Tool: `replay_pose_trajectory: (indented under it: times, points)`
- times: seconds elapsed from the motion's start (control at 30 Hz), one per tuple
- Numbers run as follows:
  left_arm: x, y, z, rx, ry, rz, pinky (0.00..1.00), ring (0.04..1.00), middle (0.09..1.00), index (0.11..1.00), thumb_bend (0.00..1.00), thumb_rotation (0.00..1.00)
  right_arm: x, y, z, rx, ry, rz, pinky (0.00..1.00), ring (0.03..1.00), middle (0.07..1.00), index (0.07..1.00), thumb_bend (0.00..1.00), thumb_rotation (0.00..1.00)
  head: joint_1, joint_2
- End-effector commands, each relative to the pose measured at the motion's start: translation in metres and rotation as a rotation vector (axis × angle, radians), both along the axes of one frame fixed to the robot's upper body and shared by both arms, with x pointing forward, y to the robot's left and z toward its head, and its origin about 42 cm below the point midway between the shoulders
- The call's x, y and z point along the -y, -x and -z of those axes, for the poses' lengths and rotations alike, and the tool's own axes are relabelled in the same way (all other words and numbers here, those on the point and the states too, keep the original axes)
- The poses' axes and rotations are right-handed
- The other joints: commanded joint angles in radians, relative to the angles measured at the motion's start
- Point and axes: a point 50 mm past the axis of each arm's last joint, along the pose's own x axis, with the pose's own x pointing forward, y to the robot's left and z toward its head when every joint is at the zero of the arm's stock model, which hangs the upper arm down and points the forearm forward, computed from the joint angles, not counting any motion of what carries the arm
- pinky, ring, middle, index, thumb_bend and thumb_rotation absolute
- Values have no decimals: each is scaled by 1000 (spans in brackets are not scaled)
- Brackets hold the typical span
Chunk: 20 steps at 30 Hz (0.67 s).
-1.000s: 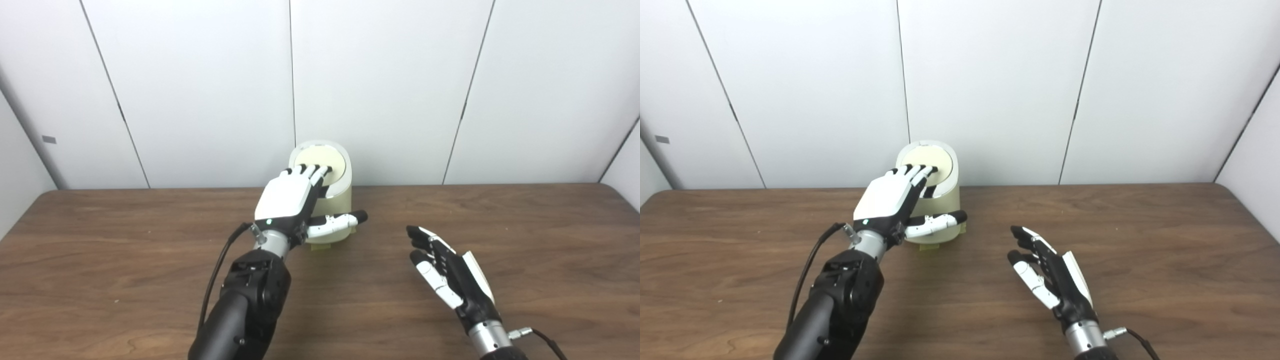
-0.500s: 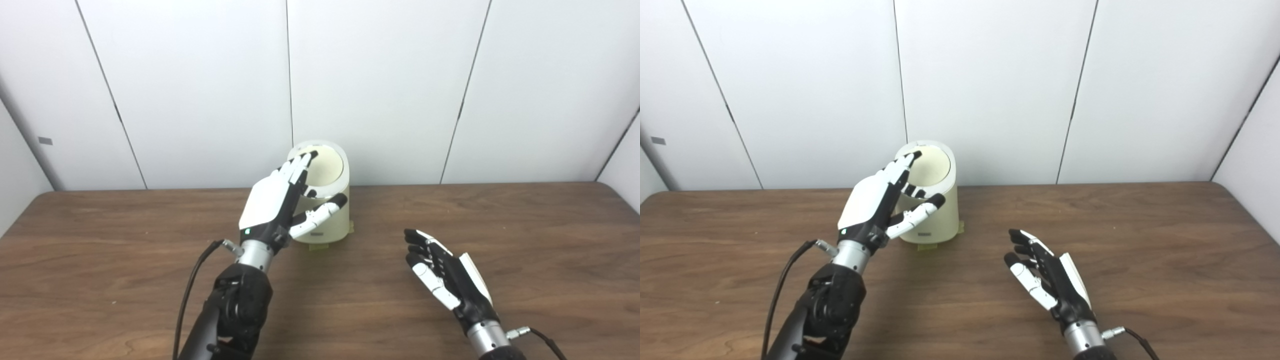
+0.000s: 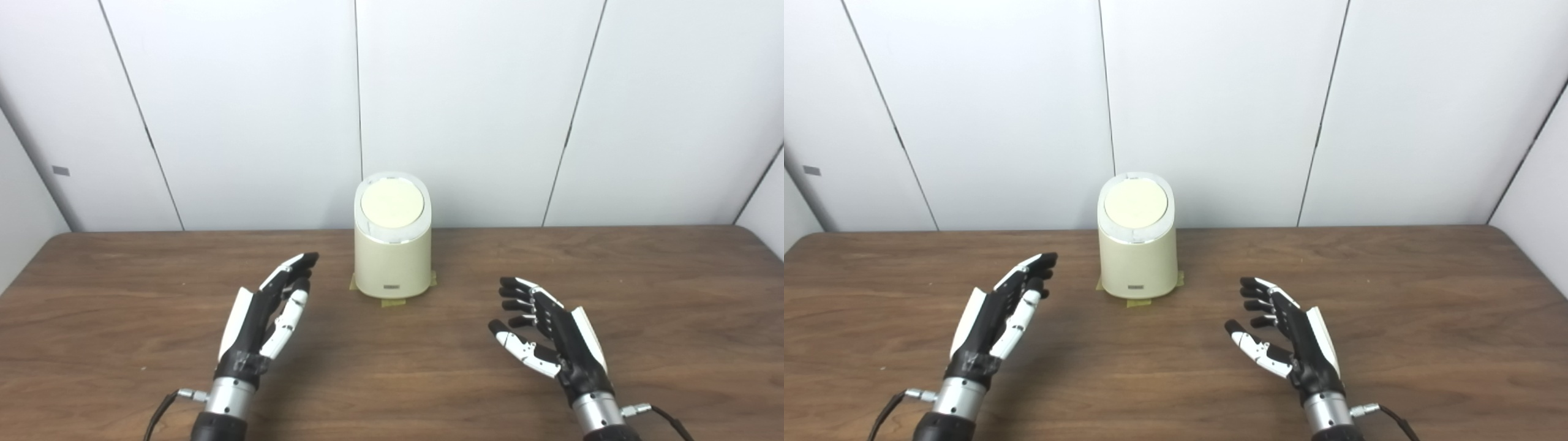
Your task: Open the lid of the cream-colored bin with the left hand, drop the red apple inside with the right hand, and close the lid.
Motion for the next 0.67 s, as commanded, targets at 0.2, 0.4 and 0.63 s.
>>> replay_pose_trajectory:
  times: [0.2, 0.4, 0.63]
  points:
    - [-19, 5, -5, 70, 60, -46, 679, 776, 808, 790, 236, 454, 6, -9, -15, 127, -47, 79, 566, 661, 695, 675, 293, 42, 16, -1]
    - [-18, 14, 4, 69, 47, -91, 635, 737, 777, 764, 257, 283, 10, -9, -10, 127, -48, 99, 551, 636, 666, 651, 299, 30, 10, -4]
    - [-18, 23, 10, 56, 39, -102, 633, 734, 777, 758, 256, 247, 13, -7, -8, 115, -20, 100, 555, 636, 665, 655, 306, 41, 19, 7]
